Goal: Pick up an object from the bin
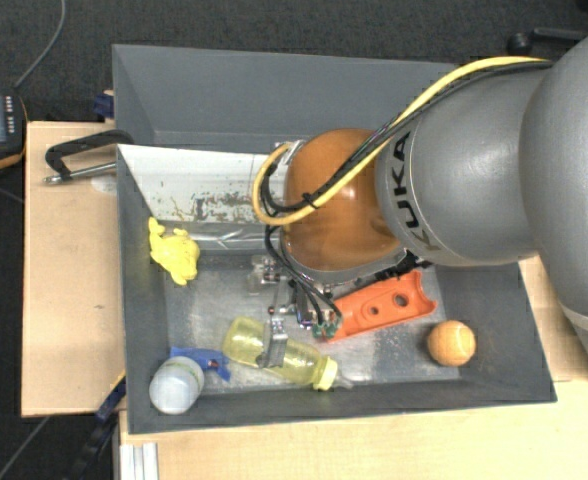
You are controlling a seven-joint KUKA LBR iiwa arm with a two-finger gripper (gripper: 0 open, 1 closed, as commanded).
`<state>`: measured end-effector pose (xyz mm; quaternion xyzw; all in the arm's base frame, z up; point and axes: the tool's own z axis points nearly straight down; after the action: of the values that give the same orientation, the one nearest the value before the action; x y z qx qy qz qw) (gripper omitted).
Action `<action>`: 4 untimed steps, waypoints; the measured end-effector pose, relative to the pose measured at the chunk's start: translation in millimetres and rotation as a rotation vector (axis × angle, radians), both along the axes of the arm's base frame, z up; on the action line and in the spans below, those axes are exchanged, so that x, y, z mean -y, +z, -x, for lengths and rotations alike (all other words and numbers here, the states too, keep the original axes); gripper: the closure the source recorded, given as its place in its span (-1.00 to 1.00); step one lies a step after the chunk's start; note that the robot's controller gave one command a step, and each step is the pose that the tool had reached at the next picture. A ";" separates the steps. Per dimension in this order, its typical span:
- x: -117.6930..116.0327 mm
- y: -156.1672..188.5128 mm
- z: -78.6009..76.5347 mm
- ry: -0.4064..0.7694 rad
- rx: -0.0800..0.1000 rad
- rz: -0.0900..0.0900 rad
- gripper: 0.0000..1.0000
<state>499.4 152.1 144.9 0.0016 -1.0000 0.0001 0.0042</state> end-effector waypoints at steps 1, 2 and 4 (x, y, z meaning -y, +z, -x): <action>0.8 4.6 -2.0 -0.003 0.008 -0.002 -1.00; 6.5 -40.8 0.4 -0.118 0.010 -0.003 -1.00; 27.0 -32.5 6.5 -0.259 0.016 -0.006 -1.00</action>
Offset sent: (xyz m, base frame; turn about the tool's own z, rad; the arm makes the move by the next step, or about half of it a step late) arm -0.0061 -0.0117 -0.0749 0.1897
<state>492.8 125.1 112.4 -0.1275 -0.9918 -0.0033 -0.0037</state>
